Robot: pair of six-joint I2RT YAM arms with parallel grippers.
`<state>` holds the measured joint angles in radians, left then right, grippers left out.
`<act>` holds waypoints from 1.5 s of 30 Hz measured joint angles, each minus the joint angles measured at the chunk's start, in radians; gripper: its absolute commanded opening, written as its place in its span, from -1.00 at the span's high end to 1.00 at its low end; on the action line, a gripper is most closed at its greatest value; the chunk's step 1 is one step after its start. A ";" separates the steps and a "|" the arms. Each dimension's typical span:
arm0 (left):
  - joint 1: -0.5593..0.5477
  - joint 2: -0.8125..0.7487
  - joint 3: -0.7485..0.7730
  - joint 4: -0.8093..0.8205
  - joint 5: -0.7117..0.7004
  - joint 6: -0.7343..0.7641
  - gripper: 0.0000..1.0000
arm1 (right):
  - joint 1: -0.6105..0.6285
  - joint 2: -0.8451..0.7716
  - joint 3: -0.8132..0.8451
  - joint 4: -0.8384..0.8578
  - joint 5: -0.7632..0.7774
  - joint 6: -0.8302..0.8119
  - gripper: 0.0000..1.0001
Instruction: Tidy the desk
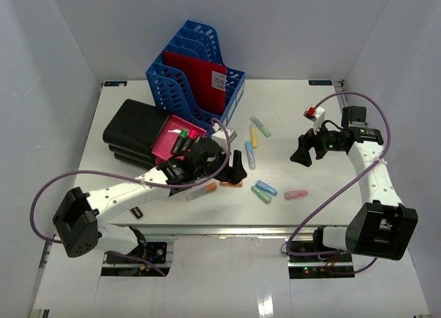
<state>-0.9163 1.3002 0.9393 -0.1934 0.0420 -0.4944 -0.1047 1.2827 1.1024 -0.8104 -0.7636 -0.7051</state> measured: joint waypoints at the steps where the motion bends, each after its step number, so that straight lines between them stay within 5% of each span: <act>1: -0.023 0.033 0.021 -0.014 -0.043 0.002 -0.56 | 0.000 0.000 -0.002 0.000 -0.003 0.003 -0.87; 8: -0.106 0.289 0.147 -0.140 -0.296 0.025 -0.54 | -0.001 -0.027 -0.059 0.008 -0.006 0.014 -0.88; 15: -0.111 0.308 0.156 -0.225 -0.402 0.037 -0.50 | -0.007 -0.085 -0.070 0.007 -0.007 0.014 -0.88; 19: -0.111 0.231 0.151 -0.326 -0.492 -0.046 -0.47 | -0.007 -0.115 -0.070 0.006 -0.018 0.014 -0.89; 24: -0.091 -0.137 0.086 -0.542 -0.620 -0.304 -0.48 | -0.007 -0.165 -0.069 0.006 -0.032 0.012 -0.90; 31: 0.228 -0.450 -0.009 -0.778 -0.744 -0.593 -0.49 | -0.014 -0.240 -0.090 0.035 -0.117 0.009 -0.90; 41: 0.781 -0.145 -0.022 -0.866 -0.635 -0.595 -0.48 | -0.040 -0.241 -0.233 0.102 -0.231 0.004 -0.92; 45: 0.884 -0.141 -0.049 -0.852 -0.545 -0.546 -0.48 | -0.049 -0.244 -0.246 0.115 -0.242 -0.013 -0.94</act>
<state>-0.0327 1.1596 0.8906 -1.0453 -0.5029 -1.0404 -0.1538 1.0385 0.8560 -0.6955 -1.0058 -0.7179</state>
